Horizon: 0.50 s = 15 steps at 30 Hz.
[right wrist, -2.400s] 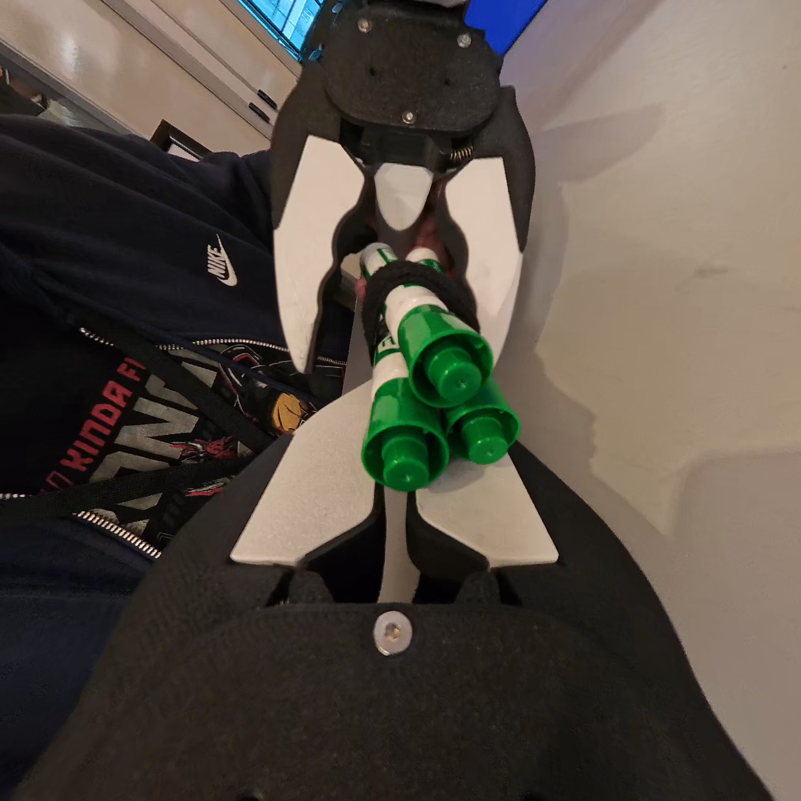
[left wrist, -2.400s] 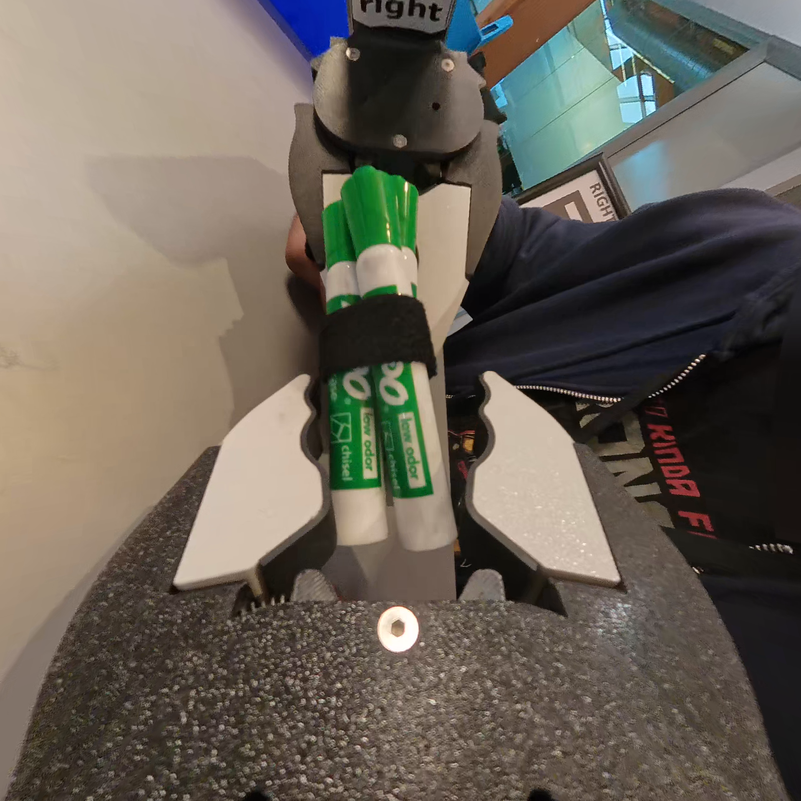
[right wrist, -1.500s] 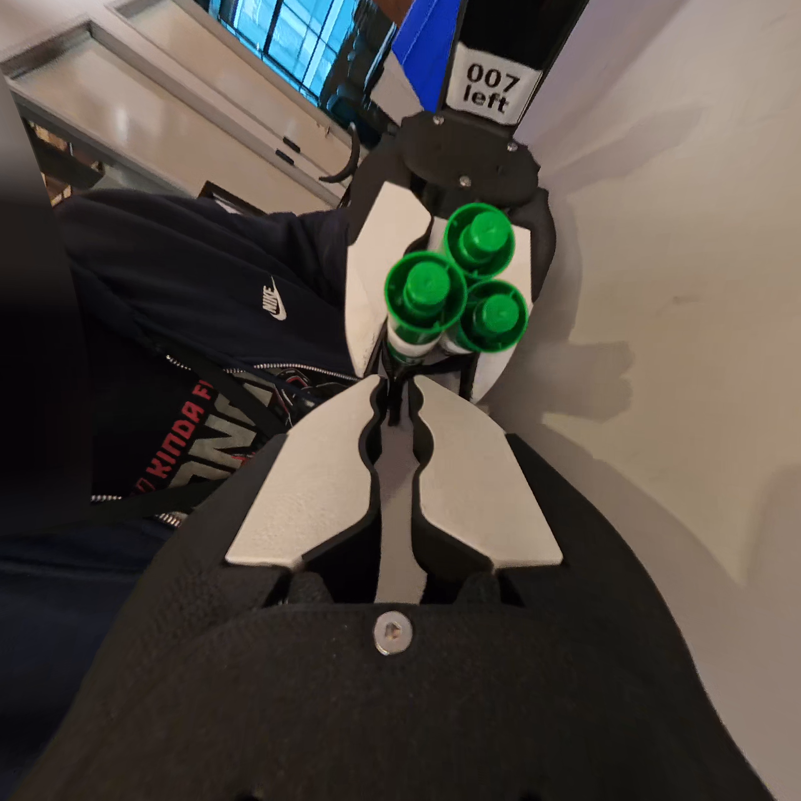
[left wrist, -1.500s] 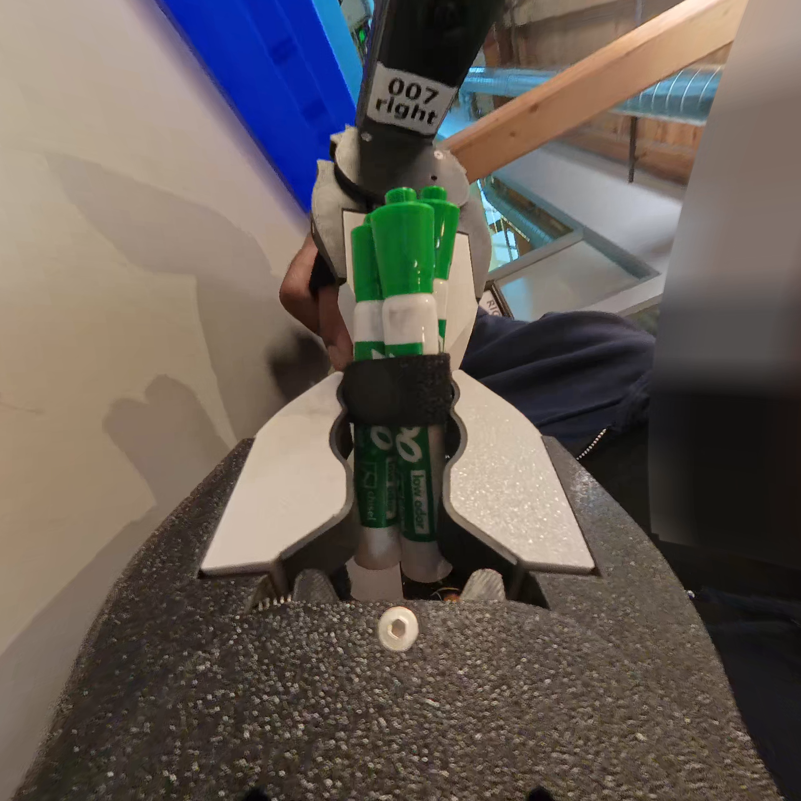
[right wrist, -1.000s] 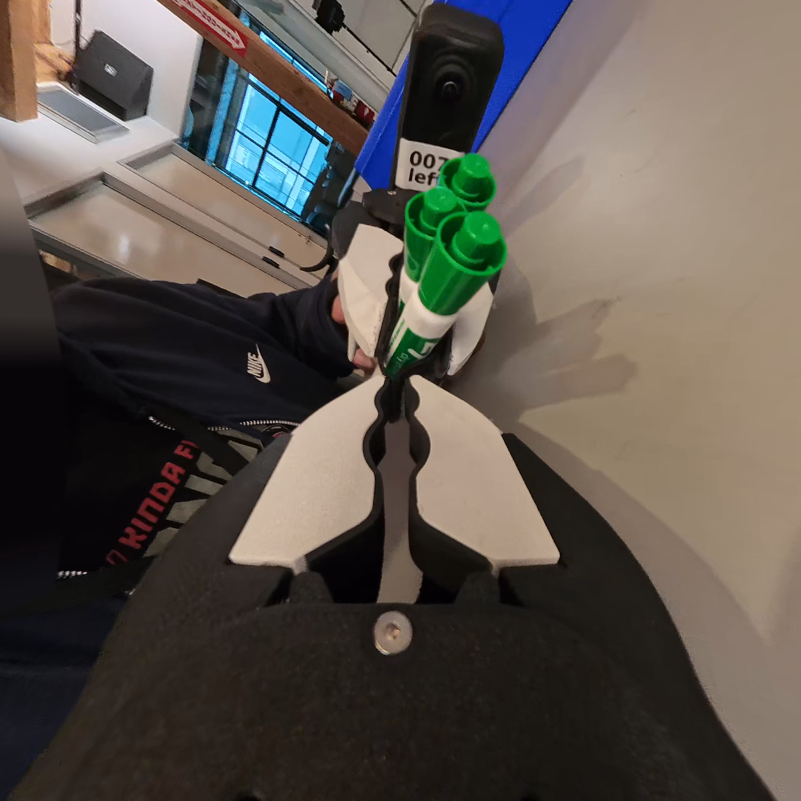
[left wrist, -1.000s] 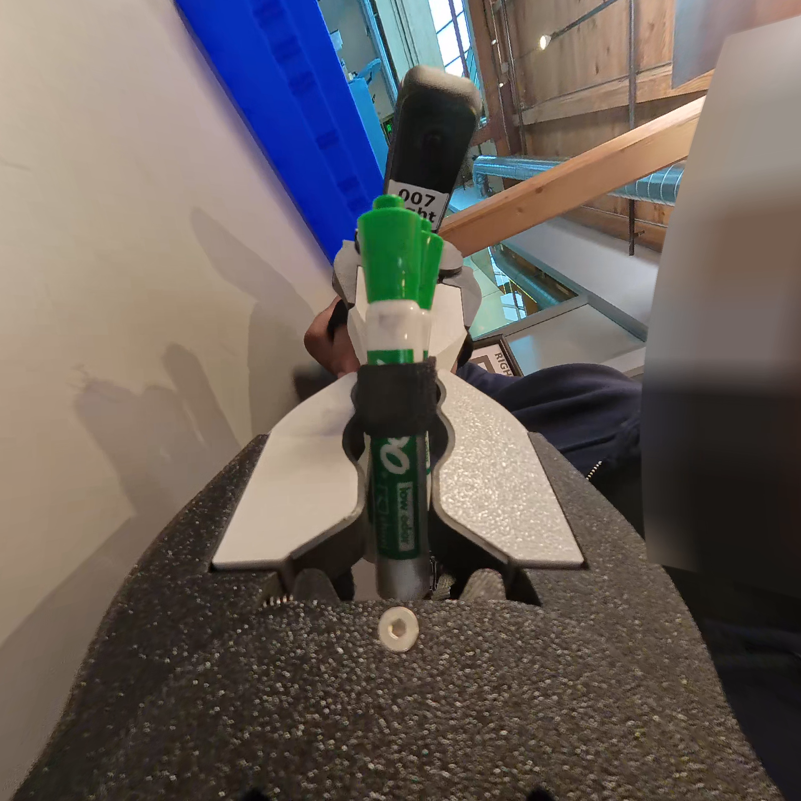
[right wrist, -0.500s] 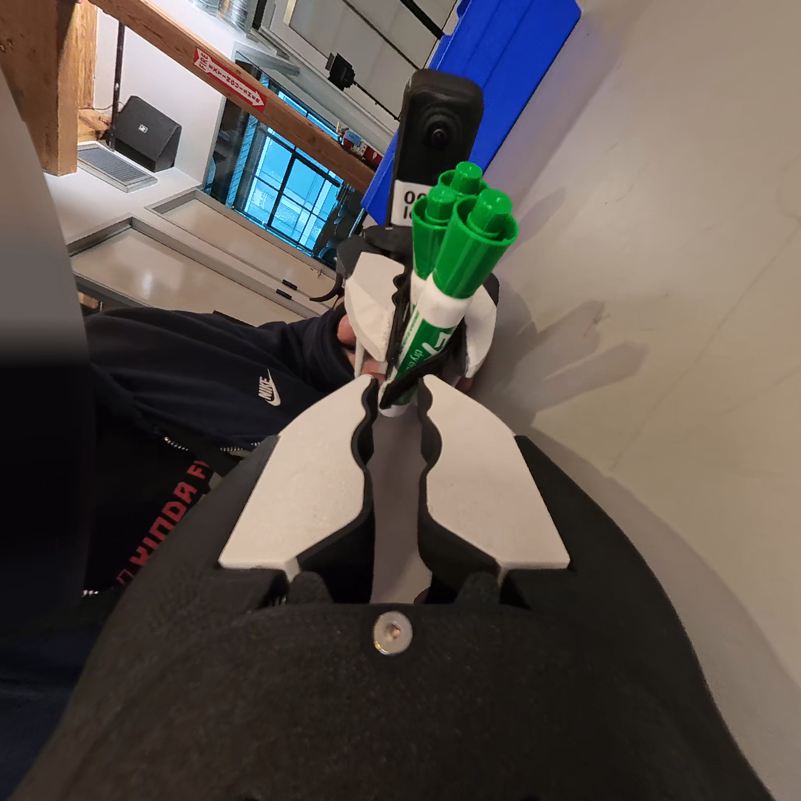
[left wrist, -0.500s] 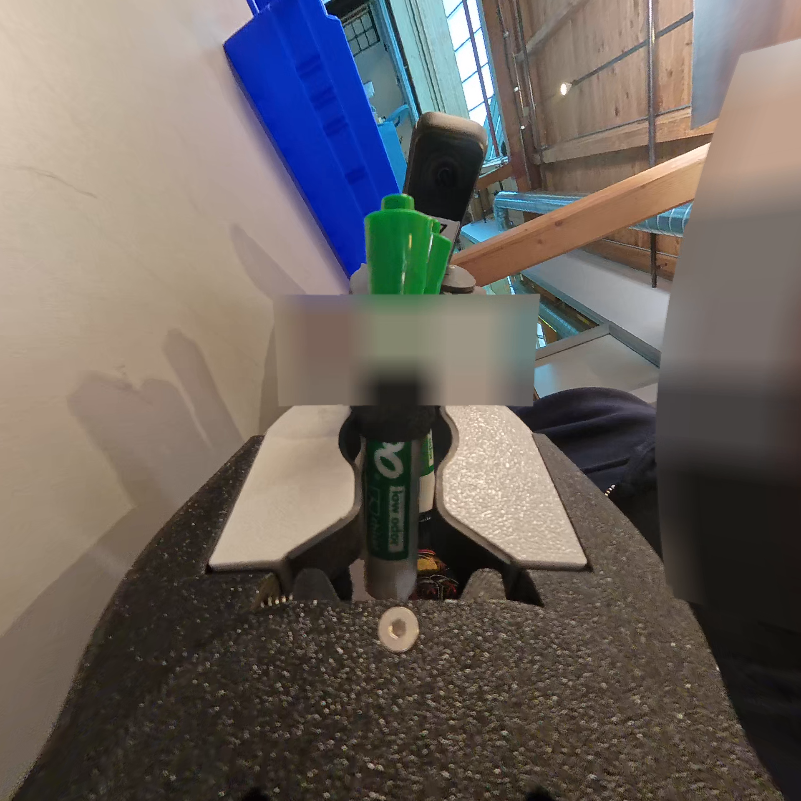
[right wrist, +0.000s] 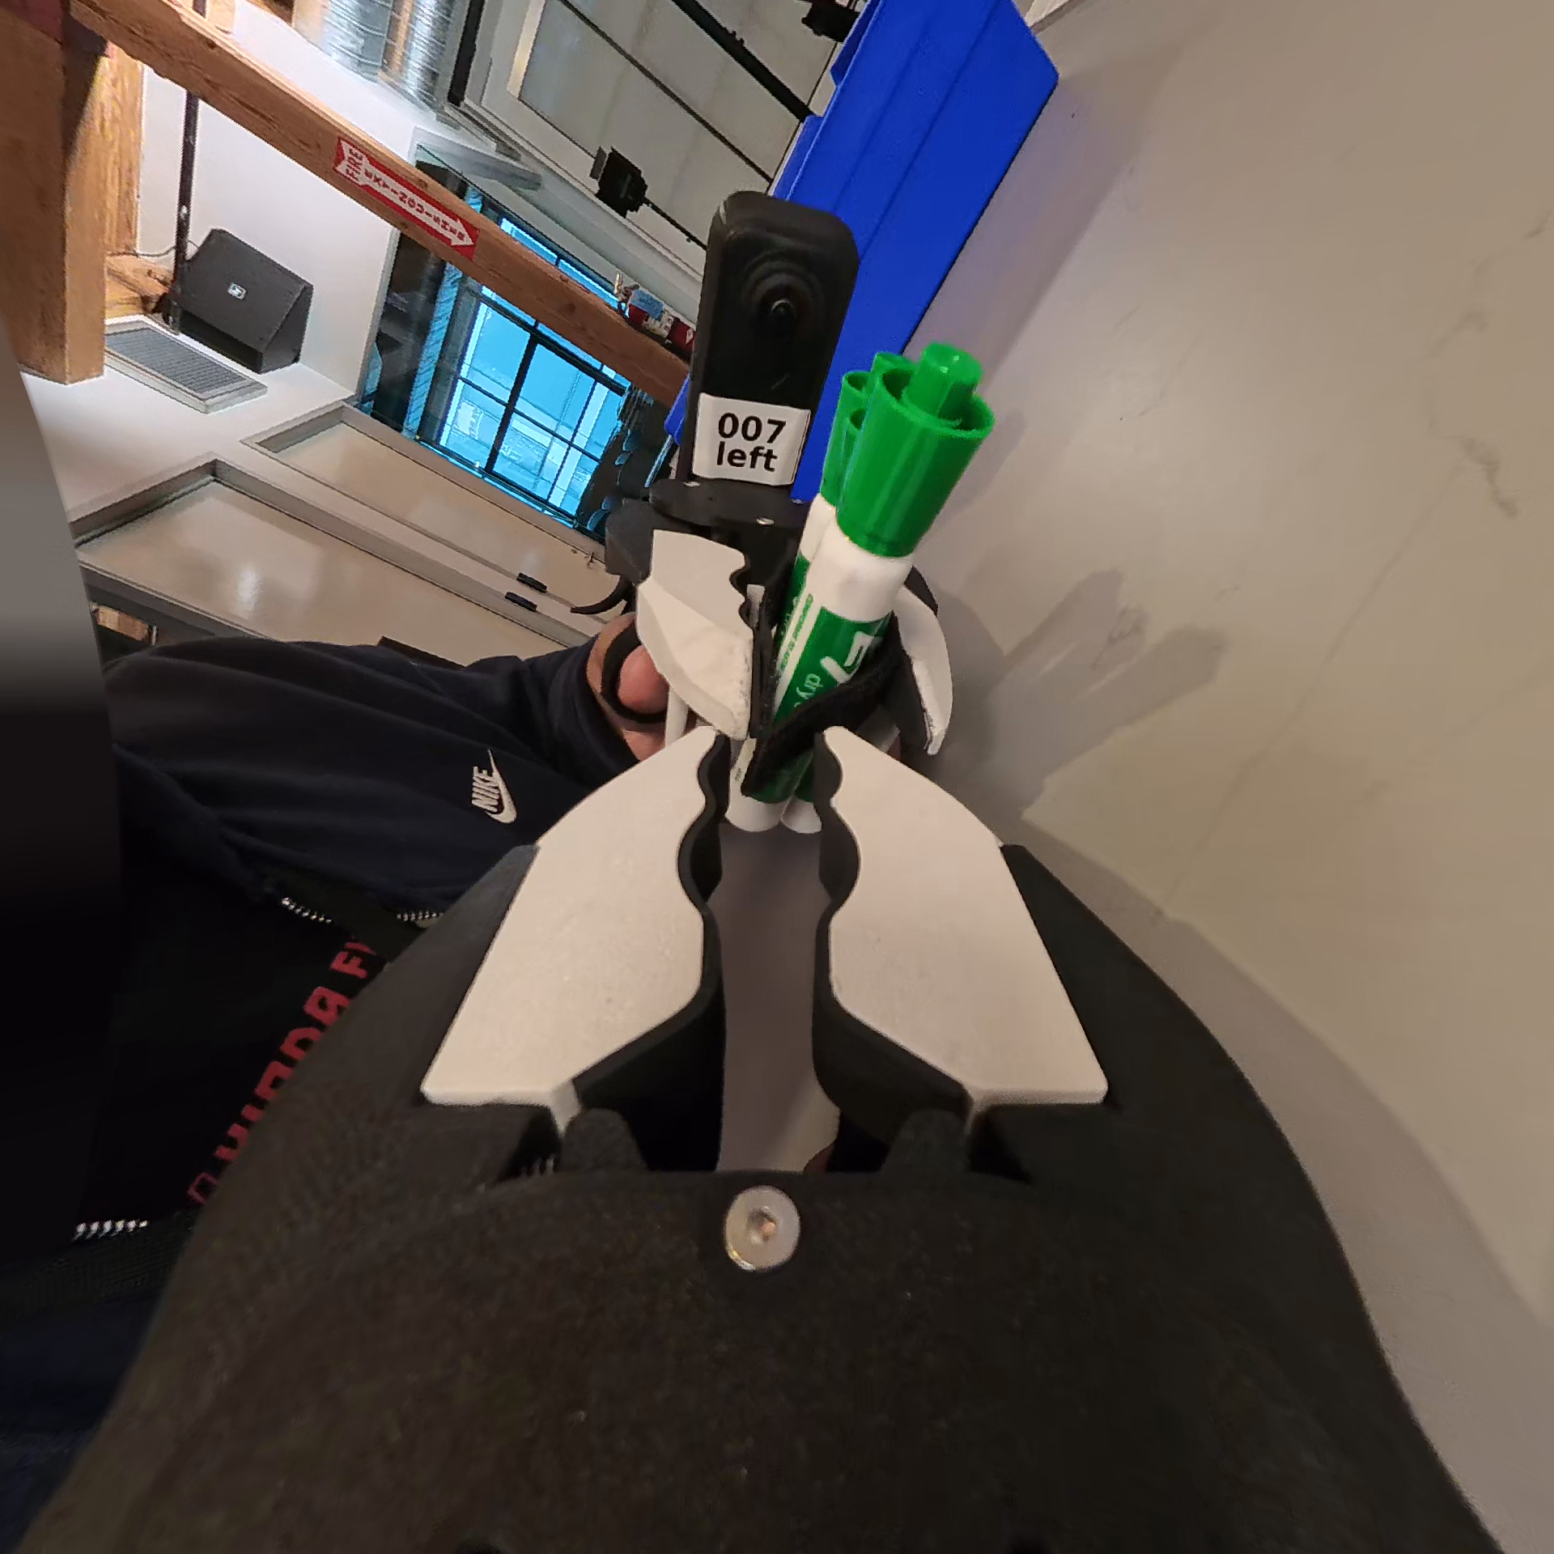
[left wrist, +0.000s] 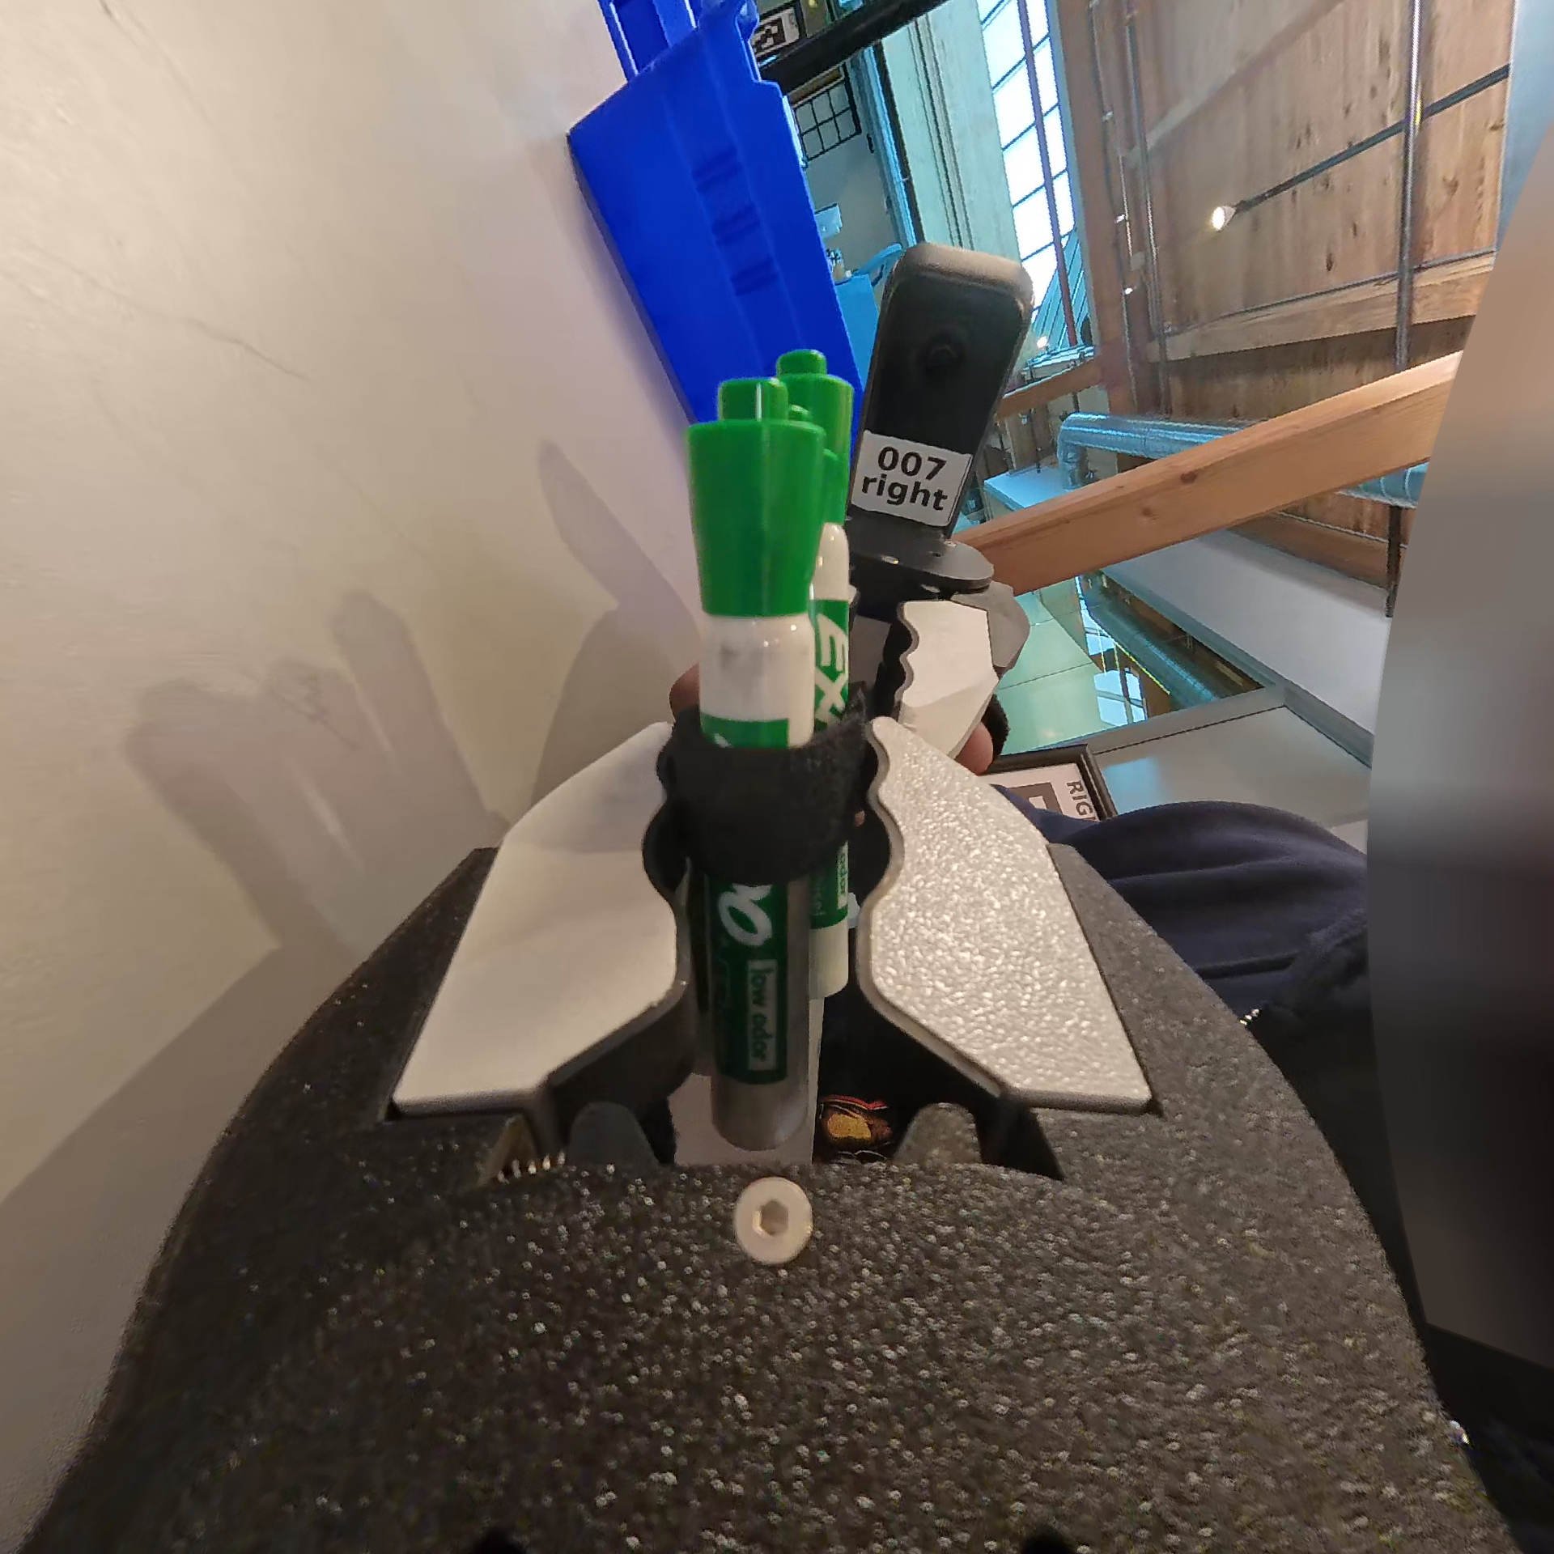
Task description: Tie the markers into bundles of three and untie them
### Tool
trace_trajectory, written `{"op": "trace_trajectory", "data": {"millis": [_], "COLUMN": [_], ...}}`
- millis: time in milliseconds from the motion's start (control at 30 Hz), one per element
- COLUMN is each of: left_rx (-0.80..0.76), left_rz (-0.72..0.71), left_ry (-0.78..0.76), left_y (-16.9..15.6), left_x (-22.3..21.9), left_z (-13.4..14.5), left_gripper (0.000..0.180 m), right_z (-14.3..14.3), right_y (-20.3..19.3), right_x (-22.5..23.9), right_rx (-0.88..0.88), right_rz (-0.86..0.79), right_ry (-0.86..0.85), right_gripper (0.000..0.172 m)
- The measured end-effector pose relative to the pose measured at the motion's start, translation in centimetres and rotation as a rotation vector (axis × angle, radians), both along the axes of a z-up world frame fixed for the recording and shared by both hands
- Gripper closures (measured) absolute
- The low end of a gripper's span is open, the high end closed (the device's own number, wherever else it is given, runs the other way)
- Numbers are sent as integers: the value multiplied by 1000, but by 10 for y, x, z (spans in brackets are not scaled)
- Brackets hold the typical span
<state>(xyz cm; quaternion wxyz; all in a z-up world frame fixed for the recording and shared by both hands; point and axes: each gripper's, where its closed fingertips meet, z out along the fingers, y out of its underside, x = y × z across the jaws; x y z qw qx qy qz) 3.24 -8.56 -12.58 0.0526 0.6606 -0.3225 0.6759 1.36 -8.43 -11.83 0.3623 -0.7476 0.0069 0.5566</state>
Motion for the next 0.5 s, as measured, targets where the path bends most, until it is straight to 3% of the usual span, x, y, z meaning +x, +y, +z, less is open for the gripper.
{"op": "trace_trajectory", "data": {"millis": [500], "left_rx": [-43], "left_rz": [25], "left_ry": [10], "left_y": [3], "left_x": [1], "left_z": [1], "left_gripper": [136], "right_z": [-3], "right_y": [2], "right_x": [0], "right_rx": [-3], "right_rz": [-7], "right_ry": [-35], "right_gripper": [154]}}
